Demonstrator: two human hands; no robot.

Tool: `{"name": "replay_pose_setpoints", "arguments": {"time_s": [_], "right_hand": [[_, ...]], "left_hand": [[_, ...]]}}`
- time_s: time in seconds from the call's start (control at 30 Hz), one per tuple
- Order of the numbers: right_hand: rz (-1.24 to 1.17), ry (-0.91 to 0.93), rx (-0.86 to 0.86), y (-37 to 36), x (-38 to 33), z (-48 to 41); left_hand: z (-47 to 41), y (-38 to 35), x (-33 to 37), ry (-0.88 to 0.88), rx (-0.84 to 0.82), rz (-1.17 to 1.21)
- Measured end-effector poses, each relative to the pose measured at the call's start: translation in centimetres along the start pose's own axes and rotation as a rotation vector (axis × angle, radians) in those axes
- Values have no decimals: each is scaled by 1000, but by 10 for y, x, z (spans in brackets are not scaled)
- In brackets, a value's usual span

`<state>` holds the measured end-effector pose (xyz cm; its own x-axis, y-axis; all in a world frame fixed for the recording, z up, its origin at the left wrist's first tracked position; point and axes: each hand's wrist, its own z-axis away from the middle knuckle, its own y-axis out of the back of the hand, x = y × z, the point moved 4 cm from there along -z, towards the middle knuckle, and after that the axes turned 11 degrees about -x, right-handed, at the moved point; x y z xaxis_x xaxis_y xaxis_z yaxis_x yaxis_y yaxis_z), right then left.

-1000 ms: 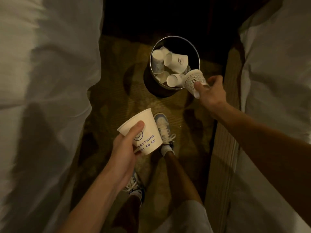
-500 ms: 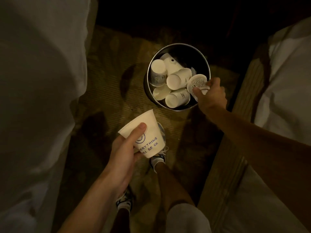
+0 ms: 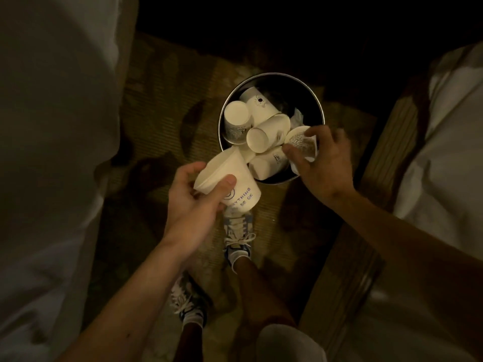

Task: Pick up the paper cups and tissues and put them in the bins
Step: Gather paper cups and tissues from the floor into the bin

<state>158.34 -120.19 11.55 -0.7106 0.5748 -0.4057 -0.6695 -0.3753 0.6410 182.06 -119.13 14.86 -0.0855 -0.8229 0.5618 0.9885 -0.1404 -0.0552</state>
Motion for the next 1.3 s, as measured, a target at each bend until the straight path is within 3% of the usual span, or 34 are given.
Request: {"name": "replay_pose_setpoints", "arguments": {"time_s": [0.13, 0.2, 0.37, 0.5, 0.67, 0.8, 1.13, 1.3], "right_hand": [[-364, 124, -414, -12, -31, 14], [-376, 168, -460, -10, -39, 11], [-214, 253, -254, 23, -43, -22], [-38, 277, -72, 44, -38, -48], [224, 264, 30, 43, -20, -64], [313, 241, 3, 32, -8, -74], [412, 216, -95, 22, -1, -85], [381, 260, -24, 32, -21, -52]], "left_hand": [[-26, -13, 22, -77, -116, -133], [-38, -18, 33, -117, -126, -217], [-70, -40, 73, -303, -78, -564], [-96, -65, 92, -456, -132, -816], [-124, -89, 81, -439, -312, -1043], [-141, -97, 70, -427, -320, -1220], [-162, -86, 58, -457, -212, -1215], [-124, -54, 71, -509, -111, -1099]]}}
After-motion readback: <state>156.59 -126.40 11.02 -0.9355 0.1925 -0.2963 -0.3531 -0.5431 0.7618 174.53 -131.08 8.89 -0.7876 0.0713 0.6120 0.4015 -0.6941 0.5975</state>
